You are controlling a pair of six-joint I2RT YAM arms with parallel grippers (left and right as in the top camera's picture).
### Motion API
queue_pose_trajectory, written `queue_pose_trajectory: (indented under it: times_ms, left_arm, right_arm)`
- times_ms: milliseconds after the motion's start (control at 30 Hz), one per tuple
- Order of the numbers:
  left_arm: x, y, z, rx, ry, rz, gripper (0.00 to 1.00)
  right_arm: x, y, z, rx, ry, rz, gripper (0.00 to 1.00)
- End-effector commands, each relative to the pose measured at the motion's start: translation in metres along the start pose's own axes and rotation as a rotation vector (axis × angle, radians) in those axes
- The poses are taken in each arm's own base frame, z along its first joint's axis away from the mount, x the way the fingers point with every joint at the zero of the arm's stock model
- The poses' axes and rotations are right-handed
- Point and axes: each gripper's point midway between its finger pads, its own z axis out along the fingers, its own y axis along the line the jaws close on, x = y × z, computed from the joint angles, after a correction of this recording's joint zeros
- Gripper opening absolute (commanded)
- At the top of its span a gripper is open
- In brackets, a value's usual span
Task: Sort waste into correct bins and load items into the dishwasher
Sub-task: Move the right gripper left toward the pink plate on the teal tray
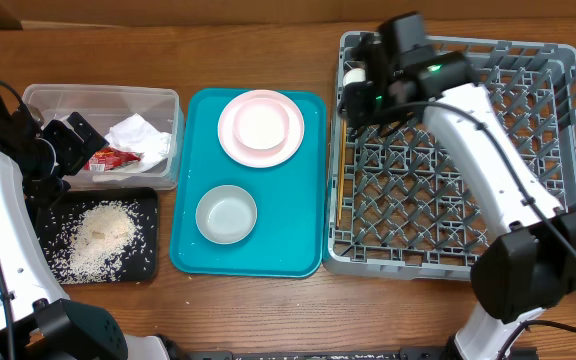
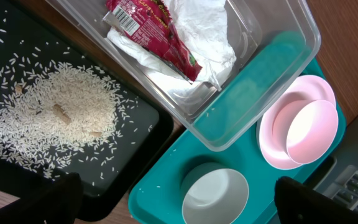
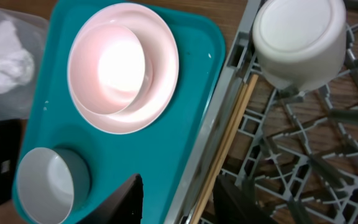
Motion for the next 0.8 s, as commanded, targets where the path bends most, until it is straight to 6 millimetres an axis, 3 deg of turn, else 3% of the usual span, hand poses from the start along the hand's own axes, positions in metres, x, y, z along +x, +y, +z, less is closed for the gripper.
queue_pose_trajectory:
  times_ms: [0, 400, 600, 767]
  left_arm:
    - [-0.005, -0.002, -0.008, 0.006, -0.031, -0.005, 1.0]
    - [-0.005, -0.002, -0.008, 0.006, -0.031, -0.005, 1.0]
    - [-0.005, -0.002, -0.008, 0.006, -0.031, -0.005, 1.0]
    - [-0.005, -0.002, -0.008, 0.006, -0.031, -0.005, 1.0]
  right_arm:
    - [0.007, -0.018, 0.017, 0.214, -0.005, 0.078, 0.42]
    - [0.014, -0.023, 0.07, 0.247, -0.003, 0.088, 0.43]
    - [0.018, -0.019, 0.075, 0.238, 0.009, 0.08, 0.24]
    - [0.031, -0.021, 0.074, 0.255, 0.062, 0.081, 0.16]
